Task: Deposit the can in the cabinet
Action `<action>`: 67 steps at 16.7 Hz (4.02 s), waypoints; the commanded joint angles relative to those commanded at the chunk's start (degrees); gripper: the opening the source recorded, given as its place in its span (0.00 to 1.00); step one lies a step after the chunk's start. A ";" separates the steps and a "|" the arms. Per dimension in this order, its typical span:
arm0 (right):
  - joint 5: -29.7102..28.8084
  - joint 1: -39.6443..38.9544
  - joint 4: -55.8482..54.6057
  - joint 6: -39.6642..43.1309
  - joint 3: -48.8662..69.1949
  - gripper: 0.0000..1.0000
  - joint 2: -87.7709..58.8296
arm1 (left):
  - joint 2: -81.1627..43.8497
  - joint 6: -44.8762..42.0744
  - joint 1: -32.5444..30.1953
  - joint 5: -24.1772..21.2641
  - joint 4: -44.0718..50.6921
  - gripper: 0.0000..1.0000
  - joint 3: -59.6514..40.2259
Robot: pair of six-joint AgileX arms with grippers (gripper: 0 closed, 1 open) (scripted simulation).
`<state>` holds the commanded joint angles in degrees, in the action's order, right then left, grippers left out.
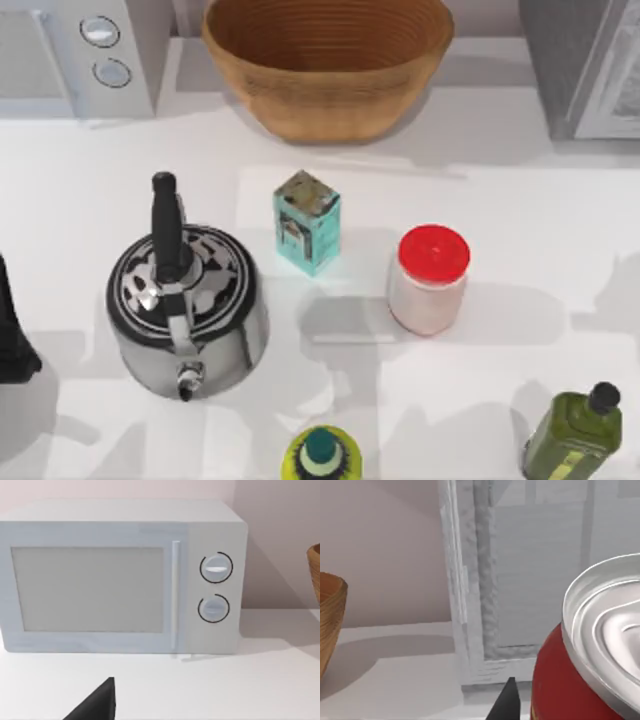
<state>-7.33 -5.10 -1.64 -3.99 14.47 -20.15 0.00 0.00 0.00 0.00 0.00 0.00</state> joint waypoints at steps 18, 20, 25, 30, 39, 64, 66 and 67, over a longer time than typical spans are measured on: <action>5.54 4.17 4.31 3.72 -5.22 0.00 11.37 | 0.00 0.00 0.00 0.00 0.00 1.00 0.00; 4.32 3.57 6.36 3.65 2.59 0.00 4.95 | 0.00 0.00 0.00 0.00 0.00 1.00 0.00; 0.90 1.33 12.65 3.44 28.94 0.00 -14.77 | 0.00 0.00 0.00 0.00 0.00 1.00 0.00; -1.99 -1.61 19.16 3.24 57.50 0.00 -35.41 | 0.00 0.00 0.00 0.00 0.00 1.00 0.00; -3.89 -5.49 25.75 2.92 85.37 0.00 -55.88 | 0.00 0.00 0.00 0.00 0.00 1.00 0.00; 0.20 -0.49 40.41 2.92 143.40 0.00 -99.22 | 0.00 0.00 0.00 0.00 0.00 1.00 0.00; 0.26 -0.50 40.47 2.92 143.60 0.00 -99.40 | 0.00 0.00 0.00 0.00 0.00 1.00 0.00; 0.26 -0.50 40.47 2.92 143.60 0.00 -99.40 | 0.00 0.00 0.00 0.00 0.00 1.00 0.00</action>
<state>-7.07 -5.60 38.83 -1.07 158.07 -119.55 0.00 0.00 0.00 0.00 0.00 0.00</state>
